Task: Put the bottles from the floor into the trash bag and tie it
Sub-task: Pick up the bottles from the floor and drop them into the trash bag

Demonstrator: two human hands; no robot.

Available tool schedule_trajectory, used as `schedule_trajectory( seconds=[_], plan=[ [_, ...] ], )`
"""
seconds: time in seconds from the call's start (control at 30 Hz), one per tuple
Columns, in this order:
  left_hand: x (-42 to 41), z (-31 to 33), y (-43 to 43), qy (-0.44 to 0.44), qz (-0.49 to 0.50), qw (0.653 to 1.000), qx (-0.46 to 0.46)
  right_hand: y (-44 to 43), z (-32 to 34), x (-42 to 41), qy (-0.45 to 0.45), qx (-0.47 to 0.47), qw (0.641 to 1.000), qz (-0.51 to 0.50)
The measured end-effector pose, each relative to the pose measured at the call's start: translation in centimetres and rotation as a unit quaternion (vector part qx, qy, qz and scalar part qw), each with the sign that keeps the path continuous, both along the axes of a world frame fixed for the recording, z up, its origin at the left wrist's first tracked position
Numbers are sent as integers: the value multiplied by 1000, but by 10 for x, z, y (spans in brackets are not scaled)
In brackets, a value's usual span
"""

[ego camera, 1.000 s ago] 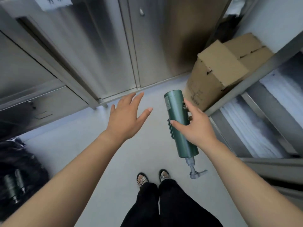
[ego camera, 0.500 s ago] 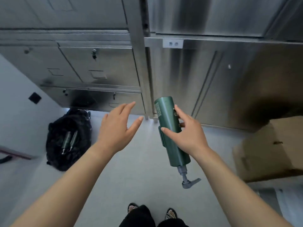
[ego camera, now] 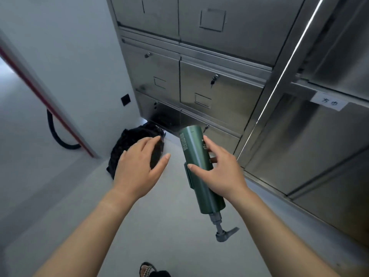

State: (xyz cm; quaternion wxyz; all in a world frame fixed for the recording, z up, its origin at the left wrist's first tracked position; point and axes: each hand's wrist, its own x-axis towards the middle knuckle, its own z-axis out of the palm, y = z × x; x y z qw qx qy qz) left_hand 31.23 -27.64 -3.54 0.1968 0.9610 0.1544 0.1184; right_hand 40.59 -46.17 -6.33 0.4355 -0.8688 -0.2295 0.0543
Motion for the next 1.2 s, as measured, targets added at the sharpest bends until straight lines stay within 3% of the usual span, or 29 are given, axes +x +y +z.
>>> schedule_trajectory(
  seconds=[0.4, 0.7, 0.93, 1.2],
  plan=[
    [20, 11, 185, -14, 0, 1000, 2, 170, 13, 19, -10, -5, 1000, -10],
    [32, -12, 306, 14, 71, 997, -7, 307, -2, 57, 4, -26, 997, 69],
    [109, -13, 406, 41, 92, 995, 26, 427, -7, 133, 10, 1, 993, 117],
    [225, 13, 488, 35, 83, 995, 29, 507, 12, 245, 13, 1, 995, 100]
  ],
)
